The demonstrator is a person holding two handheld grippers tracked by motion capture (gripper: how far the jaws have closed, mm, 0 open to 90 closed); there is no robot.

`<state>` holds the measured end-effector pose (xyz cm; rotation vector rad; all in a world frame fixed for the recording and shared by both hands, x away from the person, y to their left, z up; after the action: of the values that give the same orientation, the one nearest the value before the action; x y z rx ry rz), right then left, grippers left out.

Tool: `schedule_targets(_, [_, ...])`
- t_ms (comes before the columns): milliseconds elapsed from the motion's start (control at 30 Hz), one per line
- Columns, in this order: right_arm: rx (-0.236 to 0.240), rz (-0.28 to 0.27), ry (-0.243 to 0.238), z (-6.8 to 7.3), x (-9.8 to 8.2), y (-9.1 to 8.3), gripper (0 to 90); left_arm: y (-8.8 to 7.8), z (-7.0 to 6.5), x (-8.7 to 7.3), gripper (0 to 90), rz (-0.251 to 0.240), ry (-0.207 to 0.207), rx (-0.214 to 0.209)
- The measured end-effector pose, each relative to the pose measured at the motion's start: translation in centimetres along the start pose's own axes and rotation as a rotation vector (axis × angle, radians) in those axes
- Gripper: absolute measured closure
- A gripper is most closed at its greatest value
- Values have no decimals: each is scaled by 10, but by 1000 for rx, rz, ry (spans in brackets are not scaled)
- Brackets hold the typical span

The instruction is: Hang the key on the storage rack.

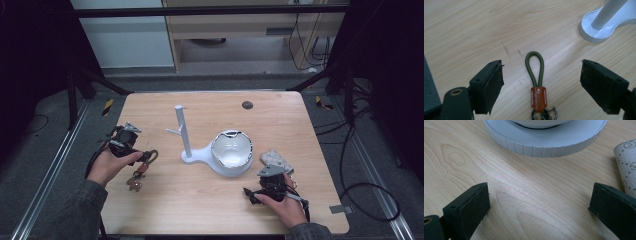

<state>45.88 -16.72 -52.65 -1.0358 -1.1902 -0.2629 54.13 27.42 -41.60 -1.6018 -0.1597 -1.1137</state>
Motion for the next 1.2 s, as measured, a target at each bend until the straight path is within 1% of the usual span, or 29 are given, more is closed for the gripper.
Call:
schedule_targets(33, [0, 0, 0, 0, 0, 0, 28, 1, 1, 0, 195, 10, 1, 0])
schedule_targets(67, [0, 0, 3, 0, 0, 0, 28, 4, 1, -1, 203, 32, 6, 1])
schedule_targets(133, [-1, 0, 2, 0, 0, 0, 28, 4, 0, -1, 247, 32, 4, 6])
schedule_targets(200, [-1, 0, 2, 0, 0, 0, 28, 4, 0, -1, 275, 30, 1, 6])
schedule_targets(233, [-1, 0, 2, 0, 0, 0, 28, 4, 0, -2, 283, 33, 4, 17])
schedule_targets(267, [-1, -1, 2, 0, 0, 0, 28, 4, 0, -2, 289, 33, 4, 17])
schedule_targets(333, [-1, -1, 3, 0, 0, 0, 28, 5, -1, -3, 306, 55, -1, 15])
schedule_targets(400, [-4, 0, -1, 0, 0, 0, 28, 5, -2, -4, 329, 57, -6, 17])
schedule_targets(433, [-5, 0, -1, 0, 0, 0, 28, 7, -3, -5, 339, 62, -10, 14])
schedule_targets(533, [-4, 0, -2, 0, 0, 0, 28, 11, -5, -8, 351, 85, -1, 7])
schedule_targets(600, [-4, 0, -2, 0, 0, 0, 28, 13, -5, -9, 356, 91, -8, 10])
schedule_targets(767, [-5, 0, -2, 0, 0, 0, 28, 20, -4, -14, 428, 129, -20, -8])
schedule_targets(800, [-5, 0, -2, 0, 0, 0, 28, 21, -4, -14, 442, 129, -31, -10])
schedule_targets(833, [-5, 0, -2, 0, 0, 0, 28, 21, -4, -14, 458, 129, -31, -10])
schedule_targets(867, [-7, 0, 0, 0, 0, -1, 28, 23, -4, -17, 476, 142, -32, -16])
schedule_targets(933, [-7, -2, 1, 0, -1, -1, 28, 24, -5, -21, 498, 155, -23, -12])
schedule_targets(967, [-7, -2, 1, 0, -1, -1, 28, 24, -5, -21, 512, 155, -23, -12])
schedule_targets(1000, [-7, -2, 3, 1, -1, -1, 28, 25, -4, -23, 512, 167, -22, -14])
schedule_targets(1033, [-7, -1, 2, 1, -1, -1, 28, 25, -3, -25, 529, 169, -26, -13])
schedule_targets(1067, [-7, -1, 2, 1, -1, -1, 28, 27, -1, -29, 532, 182, -29, -12])
schedule_targets(1133, [-7, -1, 2, 1, -1, -1, 28, 29, 1, -34, 538, 183, -51, -15])
schedule_targets(1200, [-7, -1, 2, 1, -1, -1, 28, 32, 3, -38, 550, 201, -50, -19])
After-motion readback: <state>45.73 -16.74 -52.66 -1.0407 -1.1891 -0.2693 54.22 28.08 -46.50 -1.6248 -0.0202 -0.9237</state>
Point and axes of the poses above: each handheld gripper's, and its own axes: y roughly forward along the jaws, x roughly out of its top, z roughly to its left, the point moved 2 cm from there along y, roughly forward along the jaws, and after that the axes turned 12 degrees about -z, right-handed, at the moved point
